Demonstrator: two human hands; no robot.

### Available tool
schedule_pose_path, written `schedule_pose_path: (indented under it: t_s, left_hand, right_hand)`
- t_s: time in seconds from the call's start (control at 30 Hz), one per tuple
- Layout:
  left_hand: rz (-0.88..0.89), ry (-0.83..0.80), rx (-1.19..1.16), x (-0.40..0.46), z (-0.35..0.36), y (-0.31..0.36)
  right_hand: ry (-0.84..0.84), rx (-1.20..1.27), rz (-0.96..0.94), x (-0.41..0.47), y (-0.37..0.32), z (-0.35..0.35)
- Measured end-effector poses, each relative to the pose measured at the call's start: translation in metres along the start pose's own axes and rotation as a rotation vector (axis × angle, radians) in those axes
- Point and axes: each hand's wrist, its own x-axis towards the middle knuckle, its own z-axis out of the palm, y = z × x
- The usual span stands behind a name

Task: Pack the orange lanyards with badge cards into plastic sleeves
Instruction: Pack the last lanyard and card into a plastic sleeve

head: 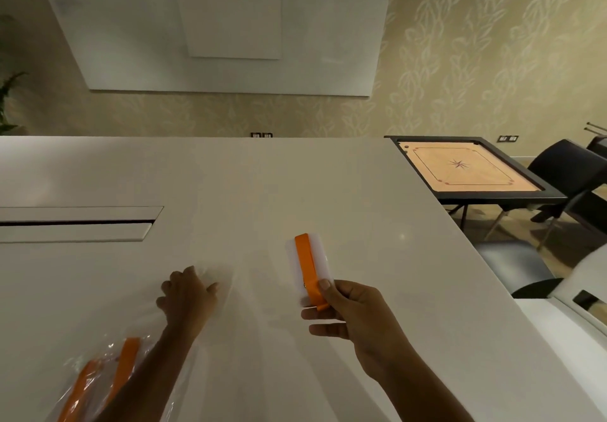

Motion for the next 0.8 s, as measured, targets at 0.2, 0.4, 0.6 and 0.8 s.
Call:
schedule_pose_path:
  t_s: [0.2,0.4,0.6,0.8]
  left_hand:
    - [-0.036,-0.085,-0.203,0.017,-0.004,0.001]
    - [-0.019,-0.046,-0.271,0.009,-0.001,0.005]
    - [0.163,-0.080,-0.530,-0.014,-0.005,0.016]
    - [0.289,-0.128,-0.761,-0.035,-0.018,0.037]
  right_hand:
    - [0.008,-0.023,-0.002,0.006,0.000,0.000]
    - [0.047,-0.030,-0.017,0.010,0.001,-0.005]
    - [0.068,-0.032,-0.046,0.014,-0.001,-0.015]
    - [0.084,-0.057,-0.094,0.015,-0.010,-0.027]
